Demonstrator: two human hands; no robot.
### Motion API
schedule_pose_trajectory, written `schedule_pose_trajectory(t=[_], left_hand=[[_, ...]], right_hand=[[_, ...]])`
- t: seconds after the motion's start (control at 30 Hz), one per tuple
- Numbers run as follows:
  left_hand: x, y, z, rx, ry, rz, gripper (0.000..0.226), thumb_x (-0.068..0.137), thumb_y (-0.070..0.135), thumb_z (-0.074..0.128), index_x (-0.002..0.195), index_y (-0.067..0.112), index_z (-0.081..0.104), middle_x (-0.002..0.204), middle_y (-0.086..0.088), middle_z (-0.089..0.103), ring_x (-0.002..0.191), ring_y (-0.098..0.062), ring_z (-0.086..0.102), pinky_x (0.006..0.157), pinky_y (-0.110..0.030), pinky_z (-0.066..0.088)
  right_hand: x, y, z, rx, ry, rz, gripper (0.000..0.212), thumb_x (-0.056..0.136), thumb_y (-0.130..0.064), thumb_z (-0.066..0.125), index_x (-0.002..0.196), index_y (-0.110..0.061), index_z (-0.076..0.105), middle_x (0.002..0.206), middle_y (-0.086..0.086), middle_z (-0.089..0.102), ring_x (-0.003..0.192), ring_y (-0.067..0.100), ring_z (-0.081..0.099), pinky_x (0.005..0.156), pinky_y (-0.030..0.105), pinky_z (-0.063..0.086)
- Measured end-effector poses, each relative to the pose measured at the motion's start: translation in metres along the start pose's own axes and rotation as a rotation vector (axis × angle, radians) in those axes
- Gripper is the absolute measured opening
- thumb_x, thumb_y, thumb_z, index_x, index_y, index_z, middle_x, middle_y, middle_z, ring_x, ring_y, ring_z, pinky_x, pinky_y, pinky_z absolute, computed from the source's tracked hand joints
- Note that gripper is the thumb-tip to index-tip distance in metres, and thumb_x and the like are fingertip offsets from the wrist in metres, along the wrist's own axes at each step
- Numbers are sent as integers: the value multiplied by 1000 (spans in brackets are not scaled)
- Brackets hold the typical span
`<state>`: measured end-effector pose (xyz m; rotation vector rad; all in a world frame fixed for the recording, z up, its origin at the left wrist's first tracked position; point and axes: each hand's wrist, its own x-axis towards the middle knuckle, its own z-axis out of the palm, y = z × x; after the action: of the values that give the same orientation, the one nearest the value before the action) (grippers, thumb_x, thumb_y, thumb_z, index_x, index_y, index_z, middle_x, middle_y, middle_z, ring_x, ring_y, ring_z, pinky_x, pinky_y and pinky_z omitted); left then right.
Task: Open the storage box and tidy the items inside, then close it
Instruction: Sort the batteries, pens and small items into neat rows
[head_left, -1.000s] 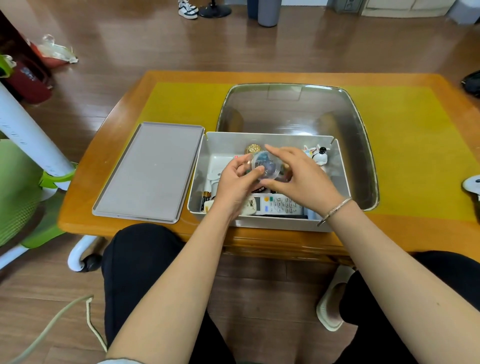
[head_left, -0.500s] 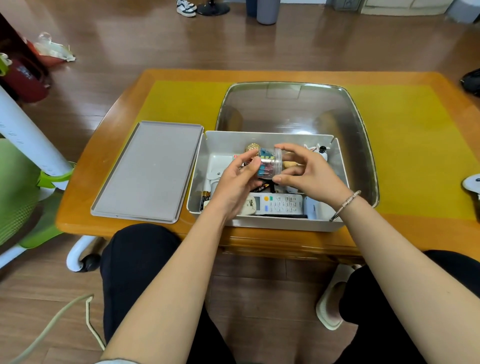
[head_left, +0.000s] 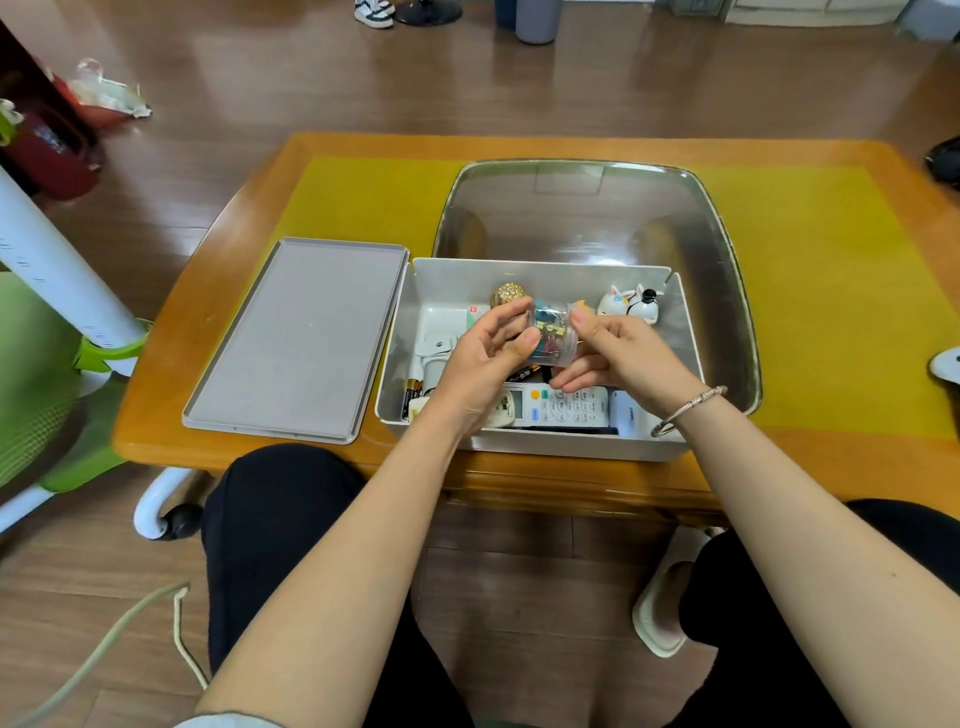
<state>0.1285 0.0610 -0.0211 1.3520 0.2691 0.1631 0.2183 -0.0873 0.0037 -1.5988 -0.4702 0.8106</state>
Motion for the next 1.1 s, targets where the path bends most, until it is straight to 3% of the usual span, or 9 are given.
schedule_pose_trajectory(t=[0.2,0.27,0.4,0.57,0.7,0.83,0.9,1.0,1.1], left_hand=[[0,-1,3,89,9,29,42,96,15,52,138,15,45,135,-7,54,126,-18,51,104,-40,44],[-1,-2,7,219,-5,68,40,96,20,55,134,25,46,121,10,60,114,-2,57,95,-25,50],[-4,-7,14,443,54,121,75,80,31,75,143,26,33,108,31,47,94,24,52,75,-4,46],[-4,-13,15,574,131,176,62,89,33,64,141,25,31,113,14,52,88,14,57,71,-2,45],[-4,-16,18,609,136,186,58,91,34,61,140,21,33,104,18,51,87,14,56,66,-1,42],[-1,-13,13,450,170,173,41,92,35,58,127,21,41,115,5,57,103,-5,58,85,-24,51],[0,-10,10,349,119,122,32,94,35,54,122,23,44,114,6,57,107,-8,57,92,-31,49],[-1,-6,8,242,37,58,23,90,43,51,111,32,51,107,10,61,104,-7,59,90,-30,49],[0,-5,6,165,26,47,24,86,47,51,105,34,55,99,12,64,97,-5,62,81,-25,51]], right_hand=[[4,-5,-2,-16,51,83,67,83,-55,54,104,9,56,75,26,68,63,29,70,53,27,57],[7,-6,1,-7,64,104,64,88,-55,50,96,8,58,71,24,68,60,28,69,51,28,56],[11,-9,9,-239,156,114,67,89,-64,39,74,-4,65,62,14,65,56,22,62,50,23,49],[9,-14,7,-429,155,128,71,87,-69,33,65,-11,67,63,7,70,50,11,61,45,21,46],[3,-14,6,-419,242,-1,47,93,-53,41,104,-12,61,83,4,66,66,17,69,50,28,56],[-5,-11,4,-395,224,-195,35,99,-35,41,130,-26,52,106,-15,59,92,7,64,62,28,58],[-7,-10,4,-319,160,-150,33,98,-34,43,128,-27,54,107,-11,61,92,6,66,58,30,59],[-6,-9,4,-230,69,-62,28,97,-38,43,105,-22,65,107,7,65,94,13,67,62,35,60],[-5,-7,5,-108,28,-43,31,97,-38,45,93,-20,69,97,3,67,85,13,63,59,27,55]])
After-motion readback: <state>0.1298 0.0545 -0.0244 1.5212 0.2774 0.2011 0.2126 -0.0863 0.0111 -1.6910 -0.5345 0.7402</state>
